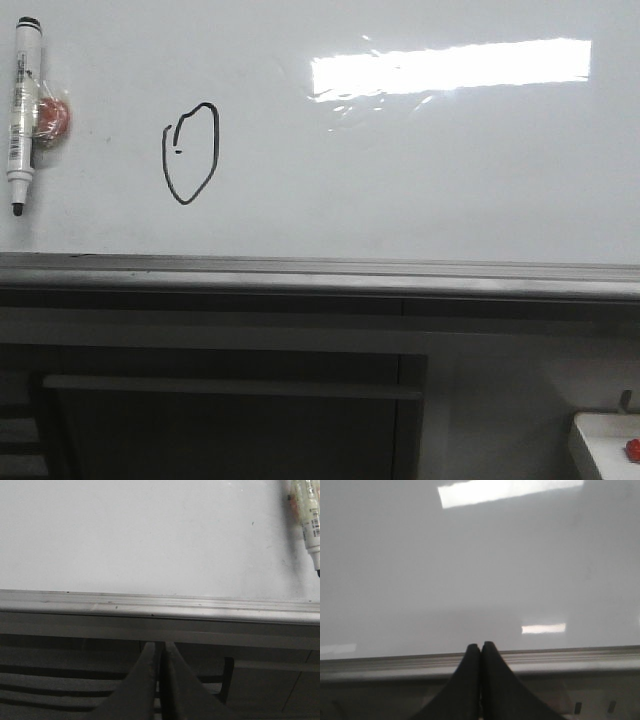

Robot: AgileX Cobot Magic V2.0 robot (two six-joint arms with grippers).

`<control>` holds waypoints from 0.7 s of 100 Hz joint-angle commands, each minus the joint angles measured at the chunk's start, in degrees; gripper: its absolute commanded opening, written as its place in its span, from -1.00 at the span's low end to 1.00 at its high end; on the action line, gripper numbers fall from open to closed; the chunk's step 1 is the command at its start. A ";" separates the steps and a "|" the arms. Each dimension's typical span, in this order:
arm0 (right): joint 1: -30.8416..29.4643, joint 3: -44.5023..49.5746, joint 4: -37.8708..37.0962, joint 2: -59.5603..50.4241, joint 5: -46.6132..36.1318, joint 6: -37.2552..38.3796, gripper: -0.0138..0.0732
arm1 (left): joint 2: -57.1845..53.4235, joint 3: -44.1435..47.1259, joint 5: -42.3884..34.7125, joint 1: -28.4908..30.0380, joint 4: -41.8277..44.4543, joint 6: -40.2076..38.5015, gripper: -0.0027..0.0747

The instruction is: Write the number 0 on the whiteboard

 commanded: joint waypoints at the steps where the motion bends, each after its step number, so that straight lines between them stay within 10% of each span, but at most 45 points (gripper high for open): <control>1: -0.52 1.38 -0.04 -1.27 -1.41 0.18 -0.80 | -1.56 0.62 -4.09 0.01 0.09 -0.17 -0.98; 70: -0.52 1.38 -0.04 -1.27 5.99 0.05 -0.80 | -1.56 0.62 -4.09 0.01 0.09 -0.17 -0.98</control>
